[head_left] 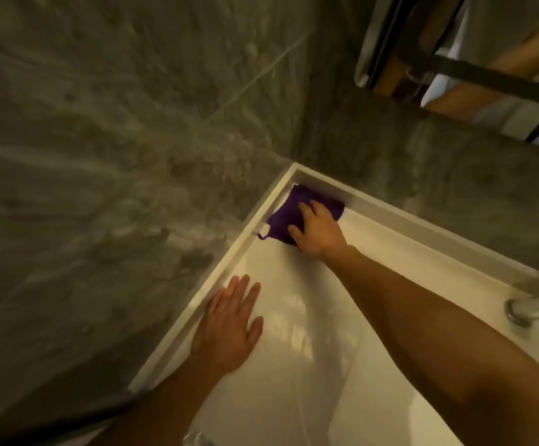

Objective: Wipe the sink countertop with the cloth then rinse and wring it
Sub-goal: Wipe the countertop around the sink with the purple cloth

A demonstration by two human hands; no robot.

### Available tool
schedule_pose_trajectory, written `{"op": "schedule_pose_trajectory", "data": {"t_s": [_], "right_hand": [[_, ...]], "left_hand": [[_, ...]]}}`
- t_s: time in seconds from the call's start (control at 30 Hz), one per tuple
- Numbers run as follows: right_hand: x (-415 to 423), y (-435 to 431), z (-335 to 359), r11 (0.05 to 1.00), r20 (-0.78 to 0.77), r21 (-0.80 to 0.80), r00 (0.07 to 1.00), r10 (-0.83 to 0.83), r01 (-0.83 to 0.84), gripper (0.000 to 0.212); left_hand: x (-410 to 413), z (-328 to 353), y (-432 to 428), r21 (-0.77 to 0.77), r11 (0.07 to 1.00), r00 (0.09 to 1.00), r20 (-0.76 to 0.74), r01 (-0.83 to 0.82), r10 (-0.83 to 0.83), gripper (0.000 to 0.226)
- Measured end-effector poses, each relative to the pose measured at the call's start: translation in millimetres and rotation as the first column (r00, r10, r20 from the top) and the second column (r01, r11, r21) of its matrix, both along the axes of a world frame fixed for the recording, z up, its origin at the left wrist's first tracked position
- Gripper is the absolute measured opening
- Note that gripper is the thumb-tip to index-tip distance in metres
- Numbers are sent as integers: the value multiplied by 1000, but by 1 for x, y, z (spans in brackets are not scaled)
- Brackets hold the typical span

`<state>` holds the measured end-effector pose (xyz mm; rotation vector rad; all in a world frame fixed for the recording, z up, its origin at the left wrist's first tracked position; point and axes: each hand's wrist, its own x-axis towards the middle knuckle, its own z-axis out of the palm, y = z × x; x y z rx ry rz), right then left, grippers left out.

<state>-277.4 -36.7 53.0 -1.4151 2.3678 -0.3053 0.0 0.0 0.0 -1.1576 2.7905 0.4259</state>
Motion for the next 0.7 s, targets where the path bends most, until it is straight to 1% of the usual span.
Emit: {"op": "schedule_pose_trajectory", "data": {"t_s": [0.03, 0.13, 0.23, 0.3, 0.47, 0.7], "right_hand": [[0, -12, -6, 1000, -12, 16, 1000, -3, 3, 75], [-1, -36, -16, 994, -36, 64, 996, -83, 85, 89], [-1, -38, -37, 989, -88, 79, 989, -116, 123, 97], [0, -33, -41, 992, -127, 72, 987, -98, 108, 98], [-1, -15, -41, 990, -131, 105, 988, -76, 90, 99], [17, 60, -45, 989, -136, 103, 986, -93, 107, 95]], "left_hand": [[0, 0, -1, 15, 1000, 1000, -2, 7, -7, 68], [3, -7, -1, -48, 999, 1000, -17, 9, -9, 68], [1, -6, -3, -34, 999, 1000, -17, 8, -9, 68], [2, -10, -4, -33, 999, 1000, -13, 16, -16, 68], [3, -7, -4, -28, 999, 999, -44, 21, -22, 69], [2, -5, -2, -40, 999, 999, -32, 29, -30, 70]]}}
